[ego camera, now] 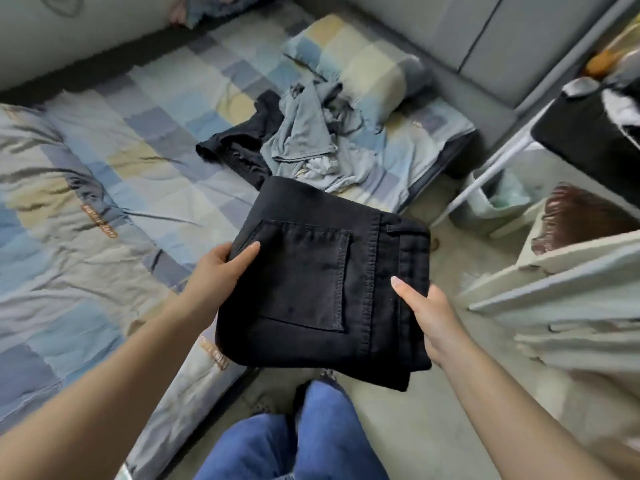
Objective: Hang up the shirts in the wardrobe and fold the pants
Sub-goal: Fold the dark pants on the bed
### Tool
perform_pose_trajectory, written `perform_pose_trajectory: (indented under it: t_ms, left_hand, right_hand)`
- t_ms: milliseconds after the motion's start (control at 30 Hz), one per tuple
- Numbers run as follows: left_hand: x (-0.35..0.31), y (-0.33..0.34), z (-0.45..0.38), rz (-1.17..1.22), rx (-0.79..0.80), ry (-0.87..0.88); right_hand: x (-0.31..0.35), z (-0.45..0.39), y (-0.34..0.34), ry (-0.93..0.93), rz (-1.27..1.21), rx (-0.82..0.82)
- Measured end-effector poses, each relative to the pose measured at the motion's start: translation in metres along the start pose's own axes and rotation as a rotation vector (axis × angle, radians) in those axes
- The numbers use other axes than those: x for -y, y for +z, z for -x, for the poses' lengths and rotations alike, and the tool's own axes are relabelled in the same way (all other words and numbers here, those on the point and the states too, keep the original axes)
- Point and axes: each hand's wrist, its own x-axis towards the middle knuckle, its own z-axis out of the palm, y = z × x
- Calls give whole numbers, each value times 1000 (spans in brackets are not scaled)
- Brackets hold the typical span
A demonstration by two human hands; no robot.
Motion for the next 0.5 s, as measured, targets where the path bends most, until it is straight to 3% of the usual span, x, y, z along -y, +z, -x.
perform_pose_trajectory:
  t_ms: [200,500]
  left_hand:
    - [-32,87,34,-157,245,49]
    - [-56,296,70,-297,501,103]
  right_hand:
    - [-18,72,-93,-22,-140,-199]
    - [-47,132,-265,-26,-311,-480]
